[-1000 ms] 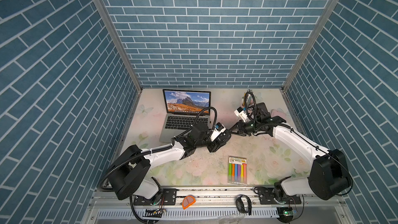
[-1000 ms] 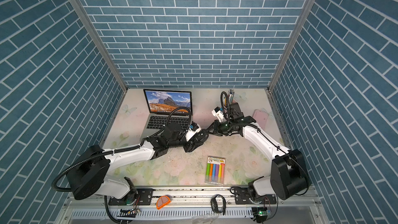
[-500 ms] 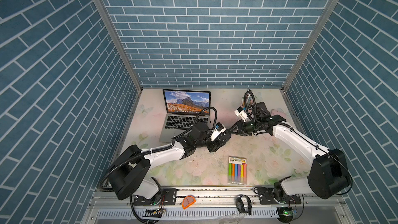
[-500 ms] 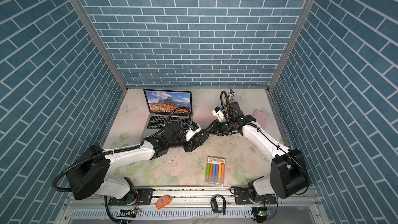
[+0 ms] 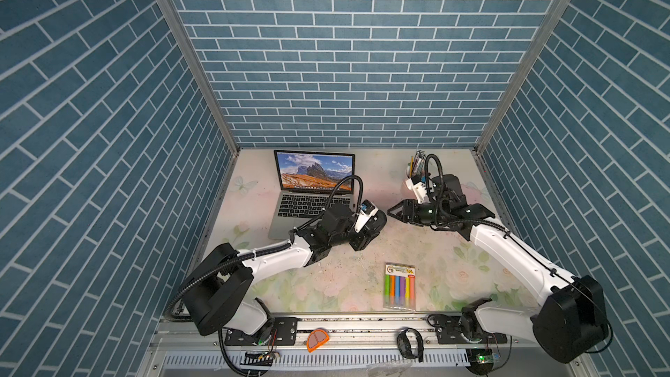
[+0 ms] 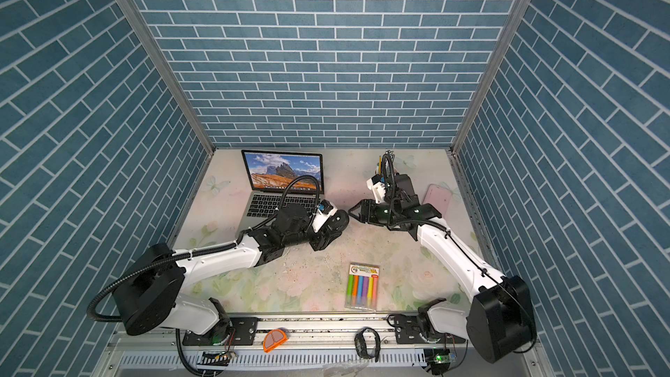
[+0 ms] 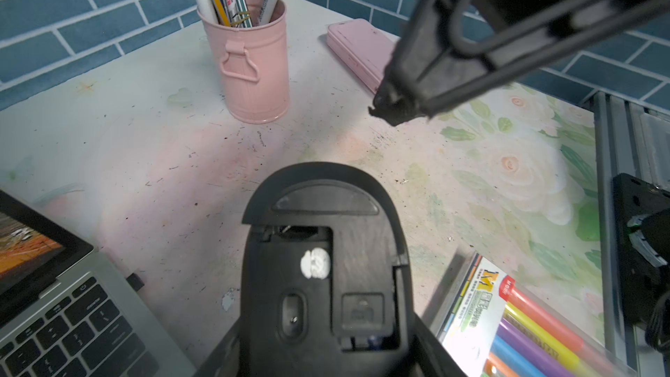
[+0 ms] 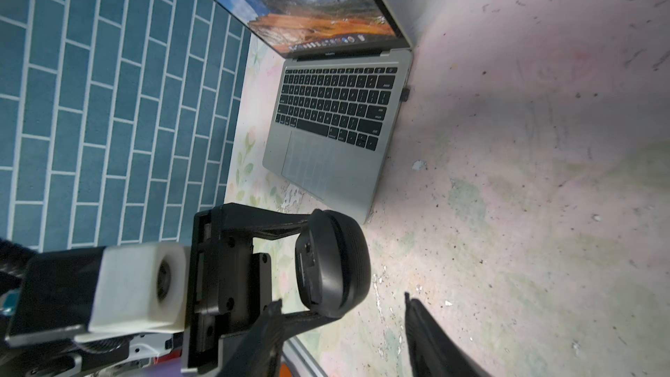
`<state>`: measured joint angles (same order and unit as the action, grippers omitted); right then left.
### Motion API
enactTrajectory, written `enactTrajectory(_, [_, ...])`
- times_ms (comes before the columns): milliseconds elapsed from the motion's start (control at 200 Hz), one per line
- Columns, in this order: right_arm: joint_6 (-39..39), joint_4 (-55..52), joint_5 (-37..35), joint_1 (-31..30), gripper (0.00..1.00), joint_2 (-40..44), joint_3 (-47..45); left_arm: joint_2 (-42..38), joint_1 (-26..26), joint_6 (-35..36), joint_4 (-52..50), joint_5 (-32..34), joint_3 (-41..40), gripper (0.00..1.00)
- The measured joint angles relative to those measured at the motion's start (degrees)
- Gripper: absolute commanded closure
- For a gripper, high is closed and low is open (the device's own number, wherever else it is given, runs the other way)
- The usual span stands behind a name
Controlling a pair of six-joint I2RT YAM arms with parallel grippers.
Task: Insert the wireless mouse receiver into the laptop
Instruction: Close the lid on the mouse.
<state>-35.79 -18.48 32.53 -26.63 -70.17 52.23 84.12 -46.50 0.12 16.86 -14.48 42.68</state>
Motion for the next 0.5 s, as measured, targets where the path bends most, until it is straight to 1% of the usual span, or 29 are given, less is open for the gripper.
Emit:
enactTrajectory(110, [-0.63, 1.70, -3.52, -1.97, 0.33, 1.16, -1.20, 0.74, 0.04, -0.70, -0.68, 0.46, 1.18, 0.54])
enactTrajectory(155, [-0.98, 2.32, -4.68, -2.71, 0.31, 1.38, -1.38, 0.74, 0.04, -0.72, -1.14, 0.59, 1.68, 0.54])
enactTrajectory(240, [-1.07, 3.37, -5.86, -3.89, 0.30, 1.33, -1.40, 0.70, 0.04, -0.72, -1.66, 0.81, 2.34, 0.54])
enactTrajectory(500, [-1.33, 4.70, -6.34, -6.05, 0.30, -1.49, -1.40, 0.20, 0.04, -0.70, -3.28, 1.40, 2.40, 0.54])
